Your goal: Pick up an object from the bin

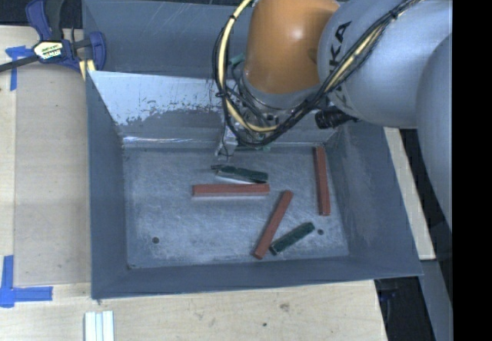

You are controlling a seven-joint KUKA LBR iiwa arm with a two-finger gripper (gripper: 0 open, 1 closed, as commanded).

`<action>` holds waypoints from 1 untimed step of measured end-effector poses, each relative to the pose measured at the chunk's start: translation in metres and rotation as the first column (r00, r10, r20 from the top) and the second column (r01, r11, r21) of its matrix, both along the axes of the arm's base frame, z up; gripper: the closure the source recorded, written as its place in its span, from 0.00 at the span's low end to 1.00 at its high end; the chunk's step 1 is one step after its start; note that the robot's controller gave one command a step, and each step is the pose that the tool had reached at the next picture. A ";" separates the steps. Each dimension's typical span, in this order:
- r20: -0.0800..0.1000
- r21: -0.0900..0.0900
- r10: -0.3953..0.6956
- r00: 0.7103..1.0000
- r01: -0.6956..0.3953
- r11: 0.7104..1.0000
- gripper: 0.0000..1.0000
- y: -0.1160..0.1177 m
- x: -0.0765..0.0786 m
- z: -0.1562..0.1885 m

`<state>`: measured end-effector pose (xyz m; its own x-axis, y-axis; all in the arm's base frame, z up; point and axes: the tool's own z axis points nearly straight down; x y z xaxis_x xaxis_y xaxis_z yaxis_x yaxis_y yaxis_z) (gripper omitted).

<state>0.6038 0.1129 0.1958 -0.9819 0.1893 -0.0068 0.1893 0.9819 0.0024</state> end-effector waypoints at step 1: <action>-0.004 -0.001 0.013 1.000 -0.013 1.000 0.00 0.022 -0.024 -0.034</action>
Offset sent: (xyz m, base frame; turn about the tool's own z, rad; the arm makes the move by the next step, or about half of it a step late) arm 0.0000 0.0000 0.0000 0.0000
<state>0.5795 0.1346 0.1619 -0.9842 0.1770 -0.0027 0.1770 0.9842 0.0011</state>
